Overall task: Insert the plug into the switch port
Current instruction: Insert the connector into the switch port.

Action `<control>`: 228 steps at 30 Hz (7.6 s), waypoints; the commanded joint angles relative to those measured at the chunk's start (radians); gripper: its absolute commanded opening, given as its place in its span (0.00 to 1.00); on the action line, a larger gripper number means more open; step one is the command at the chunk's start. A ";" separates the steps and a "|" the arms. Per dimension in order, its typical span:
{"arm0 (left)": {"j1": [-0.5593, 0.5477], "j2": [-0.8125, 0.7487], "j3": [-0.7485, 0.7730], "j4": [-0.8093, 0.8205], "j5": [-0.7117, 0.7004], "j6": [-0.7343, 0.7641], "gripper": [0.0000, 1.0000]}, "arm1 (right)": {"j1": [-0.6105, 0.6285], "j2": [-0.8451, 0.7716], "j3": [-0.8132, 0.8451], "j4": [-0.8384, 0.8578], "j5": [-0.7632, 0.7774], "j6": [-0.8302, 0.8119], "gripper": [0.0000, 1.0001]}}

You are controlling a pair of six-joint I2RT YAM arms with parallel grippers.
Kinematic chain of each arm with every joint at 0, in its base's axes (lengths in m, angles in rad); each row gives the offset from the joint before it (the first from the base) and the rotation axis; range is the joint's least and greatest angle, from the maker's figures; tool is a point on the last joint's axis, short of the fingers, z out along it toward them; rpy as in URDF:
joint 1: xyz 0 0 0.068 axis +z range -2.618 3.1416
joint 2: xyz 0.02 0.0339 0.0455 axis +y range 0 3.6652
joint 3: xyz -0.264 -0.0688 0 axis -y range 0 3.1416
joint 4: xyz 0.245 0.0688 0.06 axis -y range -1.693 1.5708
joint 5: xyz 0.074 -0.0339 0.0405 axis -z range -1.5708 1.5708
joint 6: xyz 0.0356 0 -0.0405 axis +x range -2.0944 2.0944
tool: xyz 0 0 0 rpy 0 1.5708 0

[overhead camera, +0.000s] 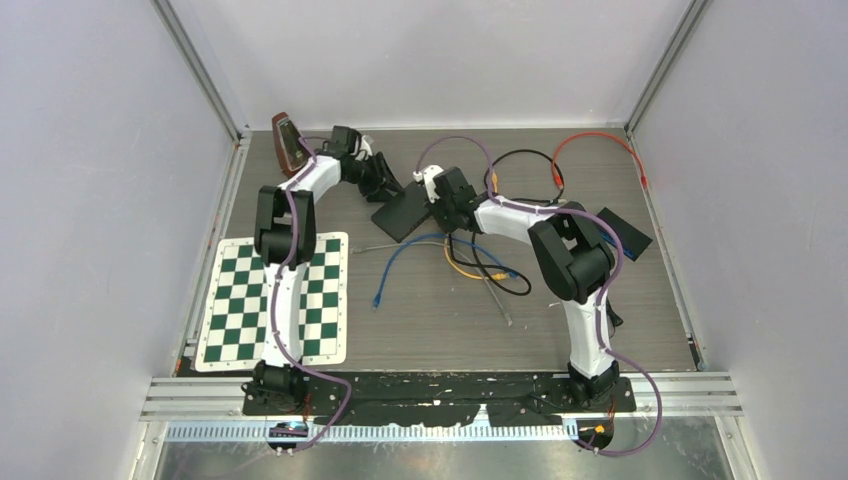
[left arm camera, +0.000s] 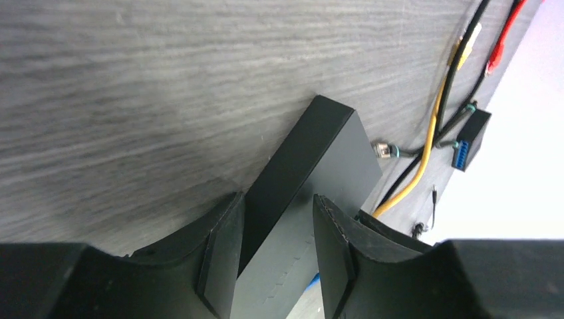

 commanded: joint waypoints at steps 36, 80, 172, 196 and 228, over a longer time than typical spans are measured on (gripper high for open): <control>-0.011 -0.101 -0.082 -0.223 0.010 0.246 0.51 | 0.201 -0.186 -0.278 0.345 0.119 0.036 0.05; -0.038 -0.039 -0.006 -0.069 0.123 0.093 0.54 | 0.021 -0.302 -0.346 0.122 0.070 -0.030 0.05; -0.040 -0.012 0.101 -0.166 0.042 0.169 0.53 | 0.040 -0.147 -0.126 0.092 -0.110 -0.107 0.05; -0.041 -0.007 0.100 -0.245 0.063 0.266 0.51 | 0.089 -0.124 -0.210 0.303 0.062 0.024 0.05; -0.027 0.024 0.167 -0.298 -0.016 0.279 0.52 | 0.077 -0.101 -0.170 0.275 0.080 0.012 0.05</control>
